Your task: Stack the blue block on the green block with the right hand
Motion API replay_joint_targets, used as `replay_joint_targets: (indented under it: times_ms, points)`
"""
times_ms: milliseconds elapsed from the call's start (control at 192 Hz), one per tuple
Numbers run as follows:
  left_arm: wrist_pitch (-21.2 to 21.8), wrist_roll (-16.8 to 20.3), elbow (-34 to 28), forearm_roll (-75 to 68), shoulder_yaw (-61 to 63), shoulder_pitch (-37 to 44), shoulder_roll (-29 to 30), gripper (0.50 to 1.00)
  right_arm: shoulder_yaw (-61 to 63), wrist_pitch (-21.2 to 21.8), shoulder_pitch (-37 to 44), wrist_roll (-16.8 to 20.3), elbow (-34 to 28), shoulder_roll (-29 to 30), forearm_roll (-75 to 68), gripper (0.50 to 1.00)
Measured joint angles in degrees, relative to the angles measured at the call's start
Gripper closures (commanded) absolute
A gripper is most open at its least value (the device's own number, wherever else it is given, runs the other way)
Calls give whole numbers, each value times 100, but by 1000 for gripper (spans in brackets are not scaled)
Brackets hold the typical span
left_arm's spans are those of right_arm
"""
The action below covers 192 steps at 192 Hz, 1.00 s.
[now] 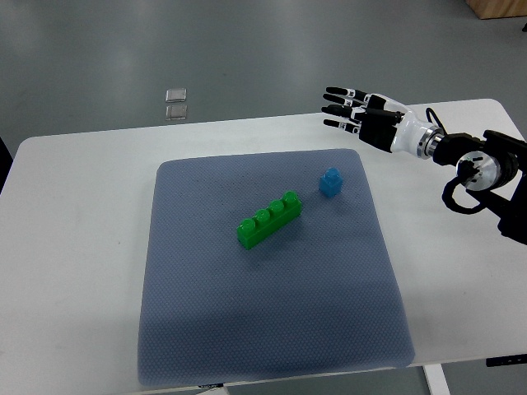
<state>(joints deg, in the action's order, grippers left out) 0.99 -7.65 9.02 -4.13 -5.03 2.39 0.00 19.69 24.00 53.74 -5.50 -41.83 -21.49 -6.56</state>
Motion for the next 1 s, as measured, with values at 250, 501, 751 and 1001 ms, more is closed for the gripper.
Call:
replay_joint_targets:
  times_ms: [250, 501, 751, 1001]
  points:
    - [6, 0, 10, 0, -14, -9, 0, 500, 8, 533, 228, -5, -26, -21, 1030, 576]
    - [7, 0, 8, 0, -4, -10, 0, 500, 9, 831, 575, -11, -36, -232, 2167, 579]
    - [7, 0, 7, 0, -6, -9, 0, 500, 10, 856, 720, -109, -43, -325, 3417, 581]
    - [7, 0, 10, 0, -4, -8, 0, 500, 10, 154, 770, -920, -126, -233, 5891, 585]
